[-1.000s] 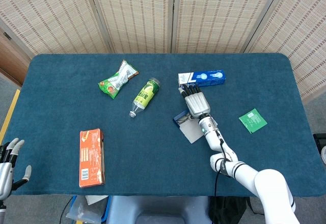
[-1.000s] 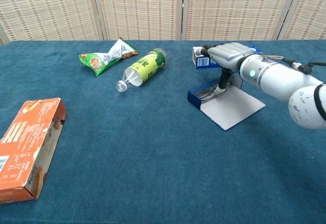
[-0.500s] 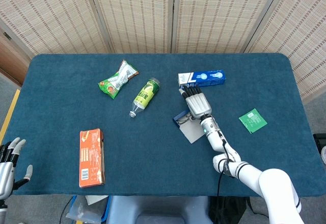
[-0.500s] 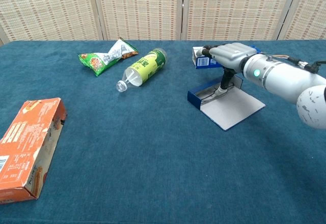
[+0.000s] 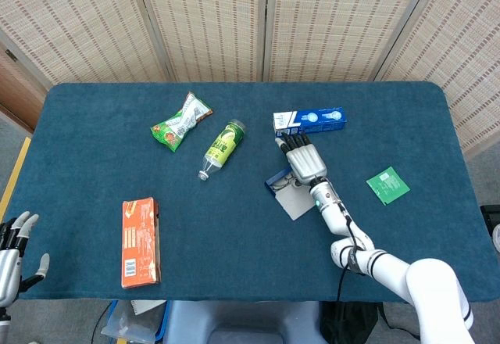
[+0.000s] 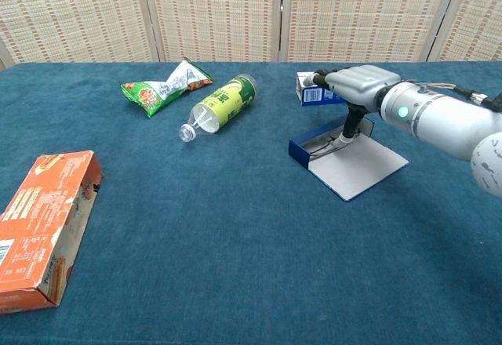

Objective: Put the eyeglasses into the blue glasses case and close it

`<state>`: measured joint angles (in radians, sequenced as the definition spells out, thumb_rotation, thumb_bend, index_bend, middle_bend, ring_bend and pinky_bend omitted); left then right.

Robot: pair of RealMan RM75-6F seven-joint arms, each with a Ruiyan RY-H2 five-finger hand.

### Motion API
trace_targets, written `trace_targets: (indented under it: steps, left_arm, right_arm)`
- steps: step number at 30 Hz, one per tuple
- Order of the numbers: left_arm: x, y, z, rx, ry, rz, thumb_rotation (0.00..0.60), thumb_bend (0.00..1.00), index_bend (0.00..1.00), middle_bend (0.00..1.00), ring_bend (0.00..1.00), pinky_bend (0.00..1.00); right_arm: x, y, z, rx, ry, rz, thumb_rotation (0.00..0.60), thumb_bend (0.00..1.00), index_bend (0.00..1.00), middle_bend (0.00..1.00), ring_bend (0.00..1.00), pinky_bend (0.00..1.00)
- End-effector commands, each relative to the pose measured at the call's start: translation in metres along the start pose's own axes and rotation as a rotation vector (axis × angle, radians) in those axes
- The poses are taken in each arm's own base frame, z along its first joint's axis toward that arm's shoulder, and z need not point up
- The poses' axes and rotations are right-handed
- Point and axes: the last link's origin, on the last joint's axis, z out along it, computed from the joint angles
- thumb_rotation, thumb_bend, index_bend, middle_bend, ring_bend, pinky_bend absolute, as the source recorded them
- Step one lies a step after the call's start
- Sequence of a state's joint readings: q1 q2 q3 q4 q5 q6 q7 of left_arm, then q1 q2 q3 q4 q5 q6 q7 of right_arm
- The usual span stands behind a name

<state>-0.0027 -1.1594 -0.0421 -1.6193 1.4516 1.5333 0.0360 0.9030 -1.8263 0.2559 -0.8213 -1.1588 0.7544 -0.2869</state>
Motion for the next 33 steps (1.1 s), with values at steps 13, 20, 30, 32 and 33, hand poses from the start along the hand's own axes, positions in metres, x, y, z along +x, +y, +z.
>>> trace_targets:
  steps: [13,20,30,32,33]
  left_arm:
    - [0.003,0.006,0.001,-0.027,0.01,-0.008,0.6,0.42,0.08,0.0,0.0,0.0]
    - [0.0,0.009,0.002,-0.034,0.001,-0.007,0.6,0.42,0.08,0.0,0.0,0.0]
    - [-0.001,0.009,0.001,-0.025,-0.002,-0.006,0.6,0.42,0.08,0.0,0.0,0.0]
    - [-0.001,0.008,0.001,-0.022,-0.002,-0.006,0.6,0.42,0.08,0.0,0.0,0.0]
    - [-0.001,0.008,0.001,-0.021,-0.002,-0.006,0.6,0.42,0.08,0.0,0.0,0.0]
  right_arm:
    - [-0.012,0.051,-0.082,0.014,0.064,-0.041,0.6,0.04,0.0,0.0,0.0,0.0]
    - [-0.028,0.071,-0.098,-0.014,0.023,-0.045,0.6,0.05,0.0,0.0,0.0,0.0]
    - [-0.039,0.074,-0.087,-0.017,0.0,-0.077,0.6,0.05,0.0,0.0,0.0,0.0]
    - [-0.04,0.074,-0.084,-0.016,-0.003,-0.081,0.6,0.05,0.0,0.0,0.0,0.0]
    - [-0.041,0.074,-0.083,-0.016,-0.003,-0.082,0.6,0.05,0.0,0.0,0.0,0.0]
